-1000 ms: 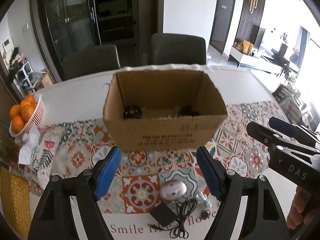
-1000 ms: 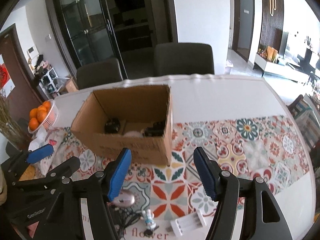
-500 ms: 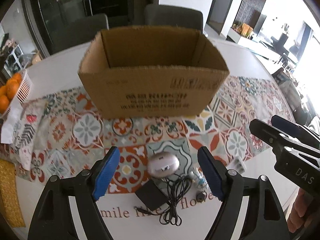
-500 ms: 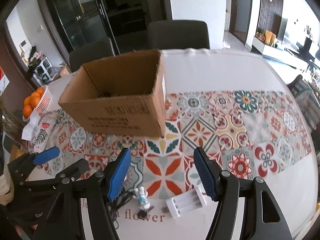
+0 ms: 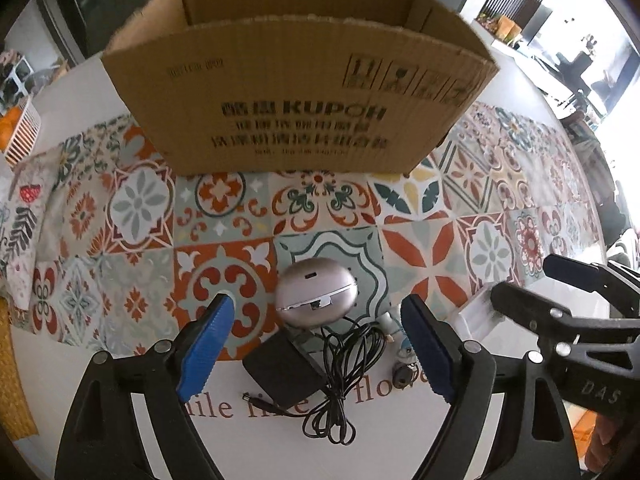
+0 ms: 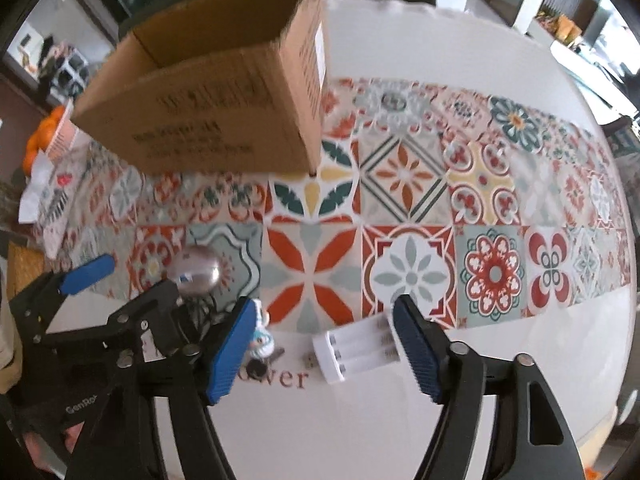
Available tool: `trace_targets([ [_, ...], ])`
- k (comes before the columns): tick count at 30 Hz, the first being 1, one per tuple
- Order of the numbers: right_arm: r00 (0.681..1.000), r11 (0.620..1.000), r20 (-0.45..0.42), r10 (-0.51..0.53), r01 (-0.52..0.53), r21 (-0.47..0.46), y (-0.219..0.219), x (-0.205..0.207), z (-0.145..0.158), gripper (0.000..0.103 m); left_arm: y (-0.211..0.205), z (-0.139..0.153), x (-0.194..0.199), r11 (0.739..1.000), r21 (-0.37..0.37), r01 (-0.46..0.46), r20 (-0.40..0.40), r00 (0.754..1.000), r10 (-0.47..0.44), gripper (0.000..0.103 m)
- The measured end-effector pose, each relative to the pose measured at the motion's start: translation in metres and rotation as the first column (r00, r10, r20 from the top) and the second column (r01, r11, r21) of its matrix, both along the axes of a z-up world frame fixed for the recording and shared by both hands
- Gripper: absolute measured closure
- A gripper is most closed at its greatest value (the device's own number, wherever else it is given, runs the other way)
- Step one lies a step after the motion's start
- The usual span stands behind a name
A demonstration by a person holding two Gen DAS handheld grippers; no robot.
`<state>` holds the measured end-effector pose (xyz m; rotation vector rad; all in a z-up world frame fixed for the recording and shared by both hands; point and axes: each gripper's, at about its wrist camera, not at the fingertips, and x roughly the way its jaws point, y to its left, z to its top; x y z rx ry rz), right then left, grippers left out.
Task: Organize rigid objects
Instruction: 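Withdraw both grippers from the box and lower toward the remaining items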
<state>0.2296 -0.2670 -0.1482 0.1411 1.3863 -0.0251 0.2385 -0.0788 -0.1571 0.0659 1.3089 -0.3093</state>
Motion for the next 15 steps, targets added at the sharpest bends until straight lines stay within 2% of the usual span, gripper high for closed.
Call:
trace_targets([
  [8,0.98,0.998,-0.187,0.064,-0.065,0.001,0.001,0.011,-0.032,0.023,0.0,-0.017,0.008,0.999,0.04,-0.035,-0.055,0.998,0.037,0.017],
  [15,0.954,0.996,-0.286,0.084,-0.086,0.007,0.0,0.014,-0.057,0.022,-0.001,-0.031,0.012,0.995,0.084,-0.048,-0.081,0.995,0.055,0.017],
])
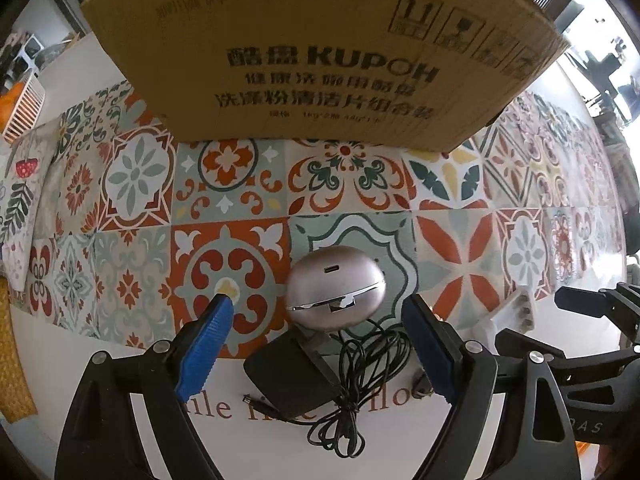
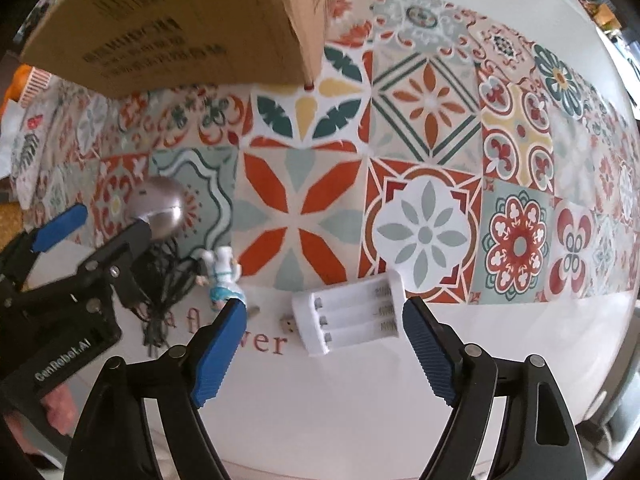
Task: Organize rigid objects
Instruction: 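Withdraw both grippers from the box and lower toward the remaining items, then grasp the silver oval gadget with the left gripper while the right gripper grasps the white battery charger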
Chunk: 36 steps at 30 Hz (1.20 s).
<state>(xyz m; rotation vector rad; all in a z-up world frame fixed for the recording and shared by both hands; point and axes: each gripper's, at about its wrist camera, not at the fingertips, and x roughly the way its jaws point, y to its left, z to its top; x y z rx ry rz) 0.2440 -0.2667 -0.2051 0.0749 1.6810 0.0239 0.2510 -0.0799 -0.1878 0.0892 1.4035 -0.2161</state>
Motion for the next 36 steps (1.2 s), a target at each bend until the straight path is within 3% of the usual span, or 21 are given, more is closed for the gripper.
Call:
trace_targets([
  [6,0.998,1.0,-0.054,0.014,-0.014,0.004,0.001,-0.004,-0.021,0.021,-0.001,-0.011,0.004,1.0,0.023,0.005,-0.02,1.0,-0.004,0.017],
  [15,0.998,1.0,-0.058,0.024,-0.025,-0.012,0.005,-0.01,-0.052,0.021,0.003,-0.03,0.009,0.999,0.04,0.003,-0.047,0.999,-0.002,0.017],
  [26,0.998,0.999,-0.064,0.009,-0.012,-0.052,-0.005,0.008,-0.06,0.022,-0.006,-0.047,0.021,0.999,0.042,-0.005,-0.065,0.998,0.007,0.018],
  [31,0.998,0.999,-0.069,-0.011,0.008,-0.048,-0.014,0.005,-0.073,0.023,-0.014,-0.064,0.026,0.999,0.04,0.002,-0.086,0.996,0.001,0.027],
  [36,0.999,0.999,-0.04,-0.018,0.016,-0.051,-0.012,-0.001,-0.079,0.023,-0.02,-0.072,0.021,0.998,0.051,0.021,-0.053,0.998,-0.018,0.035],
])
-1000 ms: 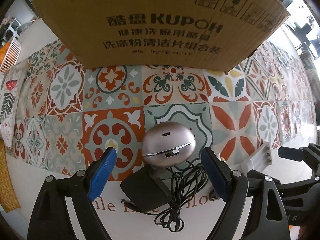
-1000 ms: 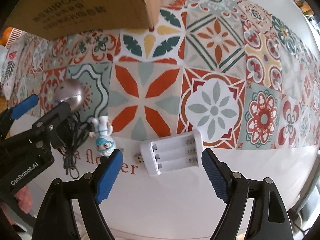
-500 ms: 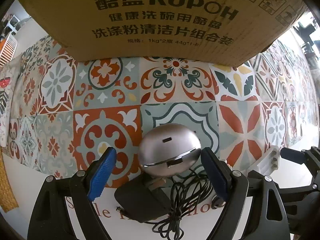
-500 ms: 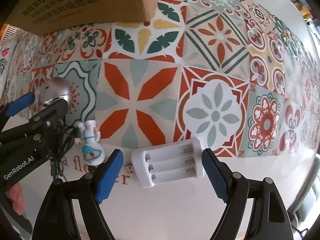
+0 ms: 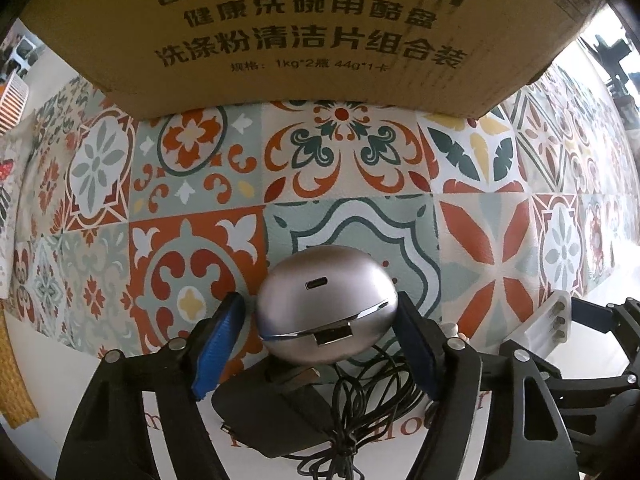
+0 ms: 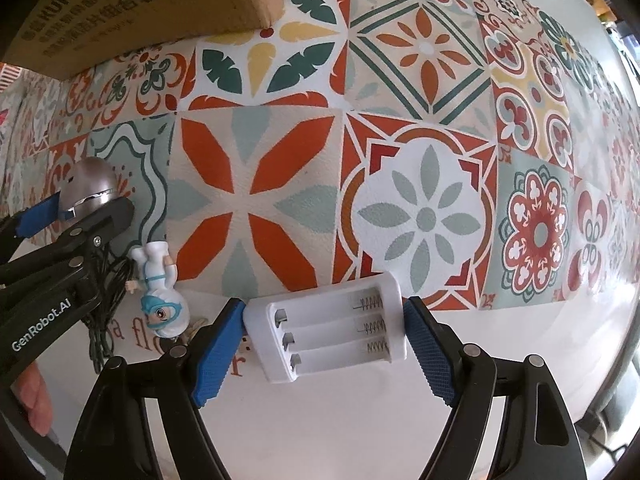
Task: Organize rigid objects
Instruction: 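Grasp the silver oval gadget with the left gripper while the right gripper grasps the white battery charger, then lift both held items and carry them over the cardboard box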
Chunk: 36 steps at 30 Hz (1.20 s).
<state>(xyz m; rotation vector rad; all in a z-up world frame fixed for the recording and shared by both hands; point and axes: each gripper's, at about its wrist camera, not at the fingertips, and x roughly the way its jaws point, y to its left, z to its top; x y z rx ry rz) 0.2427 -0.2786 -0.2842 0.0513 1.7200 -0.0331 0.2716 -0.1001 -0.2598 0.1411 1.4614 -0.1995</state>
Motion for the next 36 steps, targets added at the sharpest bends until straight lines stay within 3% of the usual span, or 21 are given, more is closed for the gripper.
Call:
trace_targets([
  [1,1.0,1.0,0.006,-0.003,0.003,-0.001,0.0,-0.004,0.001,0.023,-0.001,0.001,-0.002,1.0,-0.002,0.005,0.009,1.0,-0.005,0.039],
  [8,0.998,0.999,0.04,-0.047,0.046,0.008,-0.005,-0.025,0.019,0.023,-0.008,0.005,-0.01,0.999,-0.024,0.045,0.034,0.998,-0.044,0.039],
  [23,0.98,0.997,0.185,-0.077,0.081,-0.014,-0.014,-0.025,0.068,0.023,-0.004,0.058,-0.025,0.997,-0.042,0.07,0.135,0.989,-0.064,0.039],
  [31,0.951,0.997,0.303,-0.065,0.076,-0.027,0.002,-0.015,0.114,0.023,0.017,0.093,-0.026,0.996,-0.072,0.051,0.212,0.977,-0.035,0.039],
  [36,0.916,0.997,0.396,-0.058,0.076,-0.03,0.015,-0.011,0.147,0.023,0.029,0.121,-0.027,0.994,-0.097,0.047,0.267,0.963,-0.019,0.039],
])
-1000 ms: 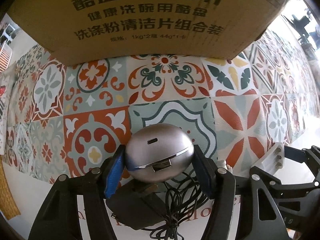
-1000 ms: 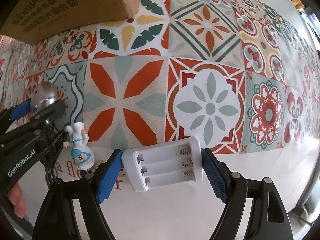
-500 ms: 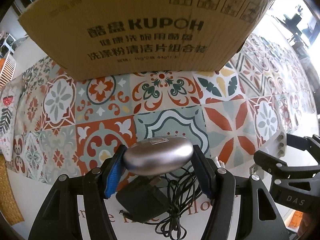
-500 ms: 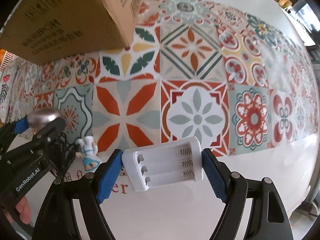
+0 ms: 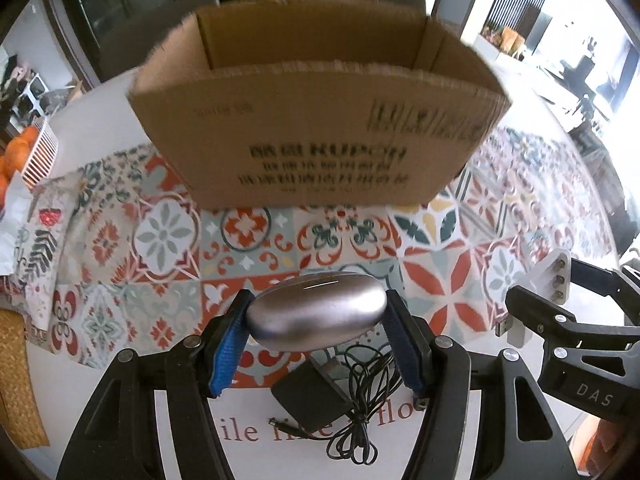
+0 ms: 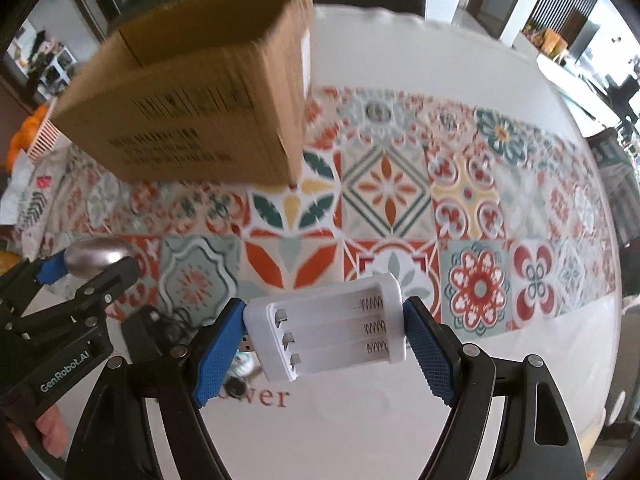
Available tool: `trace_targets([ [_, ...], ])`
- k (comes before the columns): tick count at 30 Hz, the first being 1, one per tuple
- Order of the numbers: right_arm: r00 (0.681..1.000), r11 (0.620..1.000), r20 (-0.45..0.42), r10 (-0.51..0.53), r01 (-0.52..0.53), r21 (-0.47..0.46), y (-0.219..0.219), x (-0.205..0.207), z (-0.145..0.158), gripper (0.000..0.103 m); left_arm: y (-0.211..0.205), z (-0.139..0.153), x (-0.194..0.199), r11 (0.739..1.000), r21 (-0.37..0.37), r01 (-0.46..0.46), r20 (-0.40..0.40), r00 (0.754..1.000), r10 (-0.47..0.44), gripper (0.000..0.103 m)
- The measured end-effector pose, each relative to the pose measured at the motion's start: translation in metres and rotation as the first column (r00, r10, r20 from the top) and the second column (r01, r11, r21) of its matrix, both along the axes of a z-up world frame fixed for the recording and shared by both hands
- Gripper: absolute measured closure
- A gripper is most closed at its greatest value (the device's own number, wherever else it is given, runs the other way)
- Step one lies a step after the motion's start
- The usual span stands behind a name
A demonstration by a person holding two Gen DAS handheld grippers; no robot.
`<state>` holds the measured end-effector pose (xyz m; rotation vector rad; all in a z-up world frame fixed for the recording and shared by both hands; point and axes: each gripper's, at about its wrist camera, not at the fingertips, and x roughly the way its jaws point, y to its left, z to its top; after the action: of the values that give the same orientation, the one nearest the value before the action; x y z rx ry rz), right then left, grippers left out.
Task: Organize rigid objects
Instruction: 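Lift both held items and carry them over the cardboard box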
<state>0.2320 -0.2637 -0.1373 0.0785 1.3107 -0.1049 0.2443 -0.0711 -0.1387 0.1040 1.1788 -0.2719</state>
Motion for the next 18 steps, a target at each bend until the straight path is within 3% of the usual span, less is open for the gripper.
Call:
trace_targets([
  [18,0.97,1.0,0.241,-0.005,-0.001,0.025,0.029,0.015,0.059,0.023,0.032,0.073,0.012,0.998,-0.06,-0.022,0.171,0.985,0.032,0.039],
])
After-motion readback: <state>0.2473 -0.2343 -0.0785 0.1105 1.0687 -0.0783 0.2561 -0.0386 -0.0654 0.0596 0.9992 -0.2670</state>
